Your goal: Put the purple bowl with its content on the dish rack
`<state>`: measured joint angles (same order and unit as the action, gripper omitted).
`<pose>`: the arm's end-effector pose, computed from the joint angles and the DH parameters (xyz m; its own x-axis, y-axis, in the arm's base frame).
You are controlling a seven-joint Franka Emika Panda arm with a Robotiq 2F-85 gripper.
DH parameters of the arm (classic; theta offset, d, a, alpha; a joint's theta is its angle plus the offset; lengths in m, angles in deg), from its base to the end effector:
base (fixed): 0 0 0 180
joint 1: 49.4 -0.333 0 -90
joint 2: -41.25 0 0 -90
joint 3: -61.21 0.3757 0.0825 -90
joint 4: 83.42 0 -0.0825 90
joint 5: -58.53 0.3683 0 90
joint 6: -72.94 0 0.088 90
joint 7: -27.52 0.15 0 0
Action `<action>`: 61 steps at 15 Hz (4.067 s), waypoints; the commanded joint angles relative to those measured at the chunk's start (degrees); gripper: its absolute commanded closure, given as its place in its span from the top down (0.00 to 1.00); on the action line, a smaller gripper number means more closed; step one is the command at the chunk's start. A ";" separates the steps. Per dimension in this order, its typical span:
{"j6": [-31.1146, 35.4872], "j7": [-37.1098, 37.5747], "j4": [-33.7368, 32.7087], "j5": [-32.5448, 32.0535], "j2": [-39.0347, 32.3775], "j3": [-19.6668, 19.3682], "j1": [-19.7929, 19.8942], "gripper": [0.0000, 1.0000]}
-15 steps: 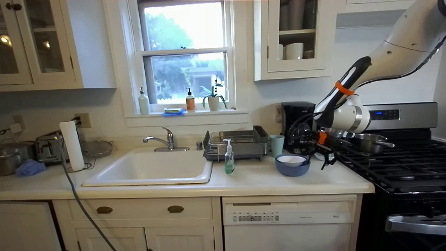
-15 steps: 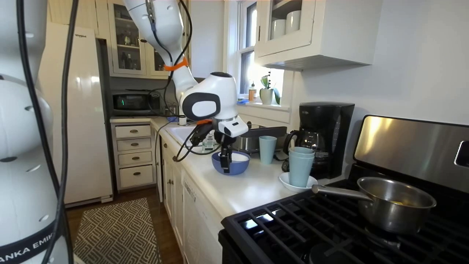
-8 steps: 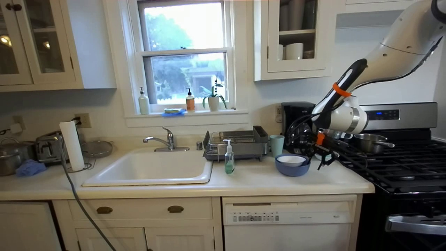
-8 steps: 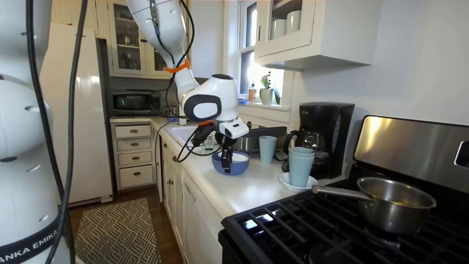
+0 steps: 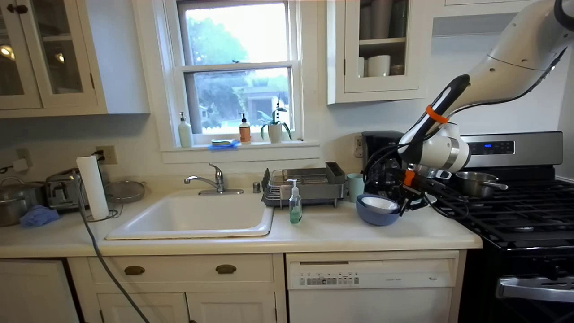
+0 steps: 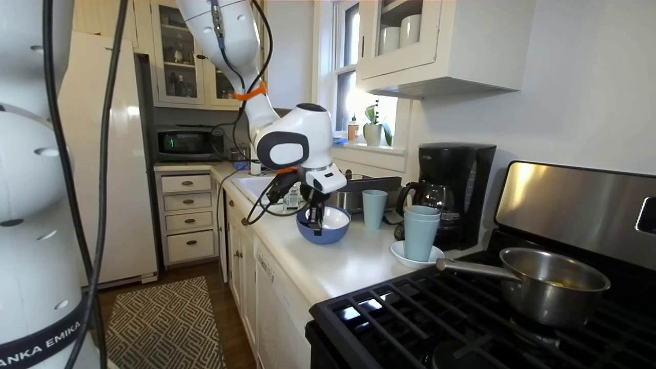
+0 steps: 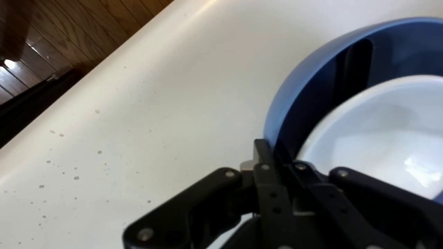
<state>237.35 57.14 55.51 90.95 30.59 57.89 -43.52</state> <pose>0.5151 -0.1076 0.2855 0.3554 -0.9342 0.0316 -0.8819 -0.3463 -0.3199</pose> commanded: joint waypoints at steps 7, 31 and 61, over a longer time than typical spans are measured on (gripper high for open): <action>-8.28 -2.88 0.24 2.11 7.43 1.48 -1.80 0.07; -26.16 53.21 -52.73 -31.48 -16.90 -1.55 -13.23 0.04; -37.18 74.98 -99.37 -40.24 -52.46 -11.90 -15.58 0.04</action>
<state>203.43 128.59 -32.51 52.12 -15.49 46.37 -60.42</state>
